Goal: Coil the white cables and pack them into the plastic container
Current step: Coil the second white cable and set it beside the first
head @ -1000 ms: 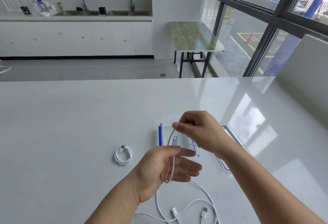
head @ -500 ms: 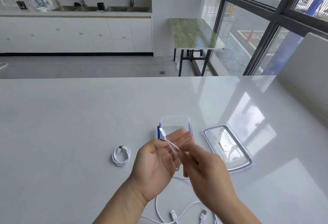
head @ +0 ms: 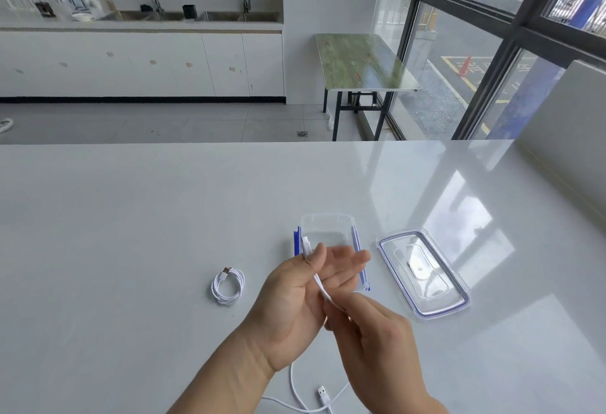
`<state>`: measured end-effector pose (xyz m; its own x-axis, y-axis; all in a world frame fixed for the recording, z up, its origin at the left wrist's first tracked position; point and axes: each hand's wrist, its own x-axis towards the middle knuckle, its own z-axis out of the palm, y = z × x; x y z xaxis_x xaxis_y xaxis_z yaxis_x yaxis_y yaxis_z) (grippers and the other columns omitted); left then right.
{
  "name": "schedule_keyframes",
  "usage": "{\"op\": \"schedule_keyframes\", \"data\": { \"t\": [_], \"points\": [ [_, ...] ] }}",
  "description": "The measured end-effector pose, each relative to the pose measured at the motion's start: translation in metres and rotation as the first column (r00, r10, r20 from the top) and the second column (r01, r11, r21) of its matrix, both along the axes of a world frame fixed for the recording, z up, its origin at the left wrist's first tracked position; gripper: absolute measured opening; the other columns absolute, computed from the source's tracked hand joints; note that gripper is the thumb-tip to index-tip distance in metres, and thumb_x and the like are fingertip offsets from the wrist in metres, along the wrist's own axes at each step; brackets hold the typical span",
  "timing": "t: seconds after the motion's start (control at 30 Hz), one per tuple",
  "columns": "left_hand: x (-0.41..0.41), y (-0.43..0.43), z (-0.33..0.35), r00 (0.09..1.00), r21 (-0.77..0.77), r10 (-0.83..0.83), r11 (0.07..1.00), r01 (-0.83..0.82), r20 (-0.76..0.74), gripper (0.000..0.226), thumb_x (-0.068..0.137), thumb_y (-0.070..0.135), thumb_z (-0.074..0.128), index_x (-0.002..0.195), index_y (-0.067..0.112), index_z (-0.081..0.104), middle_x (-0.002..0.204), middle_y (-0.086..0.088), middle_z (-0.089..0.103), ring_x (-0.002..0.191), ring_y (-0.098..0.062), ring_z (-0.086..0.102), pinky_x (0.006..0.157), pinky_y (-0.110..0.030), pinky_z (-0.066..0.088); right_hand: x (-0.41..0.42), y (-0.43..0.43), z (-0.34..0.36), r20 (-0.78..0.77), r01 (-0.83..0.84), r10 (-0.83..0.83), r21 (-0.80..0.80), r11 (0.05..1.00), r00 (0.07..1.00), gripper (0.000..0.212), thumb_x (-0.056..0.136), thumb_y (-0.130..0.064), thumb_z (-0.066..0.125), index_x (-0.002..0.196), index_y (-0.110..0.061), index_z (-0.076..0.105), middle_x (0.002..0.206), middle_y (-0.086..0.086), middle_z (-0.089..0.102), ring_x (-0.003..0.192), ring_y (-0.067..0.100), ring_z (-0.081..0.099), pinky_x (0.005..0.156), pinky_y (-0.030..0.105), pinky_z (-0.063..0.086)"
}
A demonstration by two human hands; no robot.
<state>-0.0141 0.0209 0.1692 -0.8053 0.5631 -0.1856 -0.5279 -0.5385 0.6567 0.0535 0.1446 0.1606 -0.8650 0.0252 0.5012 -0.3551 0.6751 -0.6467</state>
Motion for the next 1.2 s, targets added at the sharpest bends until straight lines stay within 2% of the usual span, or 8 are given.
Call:
{"op": "schedule_keyframes", "data": {
  "t": [0.33,0.47,0.57,0.7,0.83,0.93,1.1,1.2],
  "points": [
    [-0.003,-0.009,0.007,0.992,0.190,0.049,0.979,-0.070,0.113,0.050,0.097,0.039,0.048,0.106,-0.004,0.072,0.124,-0.030,0.066,0.125,-0.043,0.058,0.106,-0.050,0.048,0.011,0.012,-0.027,0.088,-0.089,0.099,-0.114,0.990,0.991,0.007,0.092,-0.035,0.059,0.097,-0.034,0.063,0.065,-0.014,0.063,0.058,-0.002,0.061,0.058,0.015,0.049],
    [-0.002,-0.010,0.012,0.995,0.185,-0.055,0.982,0.038,0.085,0.051,0.098,0.039,0.048,0.116,-0.004,0.068,0.125,-0.029,0.065,0.123,-0.043,0.059,0.102,-0.050,0.050,-0.012,0.044,-0.040,0.586,-0.374,0.246,0.106,0.921,0.772,0.024,0.097,-0.048,0.054,0.104,-0.030,0.068,0.075,-0.008,0.070,0.078,0.006,0.064,0.075,0.029,0.053],
    [0.001,-0.008,0.013,0.965,0.074,-0.261,0.963,0.258,0.029,0.055,0.096,0.041,0.050,0.122,-0.006,0.064,0.125,-0.031,0.065,0.118,-0.045,0.061,0.104,-0.054,0.047,-0.042,0.065,-0.027,0.753,-0.401,0.141,0.174,0.899,0.643,0.012,0.093,-0.024,0.060,0.084,-0.022,0.068,0.076,0.001,0.074,0.081,0.024,0.068,0.077,0.034,0.054],
    [0.008,-0.004,0.005,0.895,-0.271,-0.446,0.859,0.434,0.018,0.057,0.097,0.040,0.052,0.124,-0.009,0.061,0.122,-0.033,0.065,0.118,-0.047,0.061,0.104,-0.055,0.047,-0.084,0.072,0.027,0.692,-0.309,0.051,0.253,0.917,0.720,0.009,0.084,-0.020,0.063,0.086,-0.022,0.071,0.068,-0.006,0.071,0.065,0.013,0.066,0.061,0.030,0.052],
    [0.009,0.000,-0.003,0.924,-0.427,-0.382,0.833,0.351,0.014,0.055,0.095,0.039,0.057,0.122,-0.008,0.062,0.120,-0.027,0.069,0.118,-0.042,0.063,0.108,-0.052,0.045,-0.091,0.054,0.076,0.566,-0.255,0.055,0.281,0.925,0.823,0.006,0.074,-0.025,0.066,0.077,-0.030,0.065,0.050,-0.016,0.057,0.047,0.004,0.050,0.045,0.020,0.037],
    [0.005,-0.005,-0.008,0.953,-0.397,-0.302,0.874,0.280,0.009,0.054,0.096,0.039,0.053,0.125,-0.006,0.062,0.124,-0.025,0.068,0.120,-0.038,0.063,0.108,-0.049,0.045,-0.071,0.041,0.080,0.532,-0.275,0.131,0.201,0.940,0.837,0.009,0.073,-0.018,0.061,0.075,-0.027,0.061,0.048,-0.006,0.056,0.045,0.009,0.045,0.049,0.031,0.041],
    [0.004,-0.010,-0.014,0.975,-0.214,-0.221,0.951,0.221,0.023,0.044,0.102,0.032,0.042,0.123,0.000,0.065,0.122,-0.023,0.067,0.117,-0.034,0.064,0.109,-0.049,0.042,-0.047,0.036,0.056,0.554,-0.067,0.277,-0.369,0.927,0.785,0.009,0.084,-0.018,0.072,0.076,-0.021,0.068,0.052,-0.001,0.042,0.053,0.018,0.038,0.054,0.034,0.035],
    [0.005,-0.006,-0.016,0.987,-0.172,-0.161,0.972,0.163,0.024,0.039,0.098,0.031,0.045,0.116,0.000,0.061,0.120,-0.021,0.061,0.105,-0.029,0.062,0.093,-0.046,0.044,-0.033,0.030,0.038,0.419,-0.074,0.123,-0.132,0.989,0.900,0.006,0.089,-0.031,0.069,0.084,-0.034,0.066,0.047,-0.009,0.049,0.045,0.007,0.043,0.049,0.023,0.037]
  ]
}}
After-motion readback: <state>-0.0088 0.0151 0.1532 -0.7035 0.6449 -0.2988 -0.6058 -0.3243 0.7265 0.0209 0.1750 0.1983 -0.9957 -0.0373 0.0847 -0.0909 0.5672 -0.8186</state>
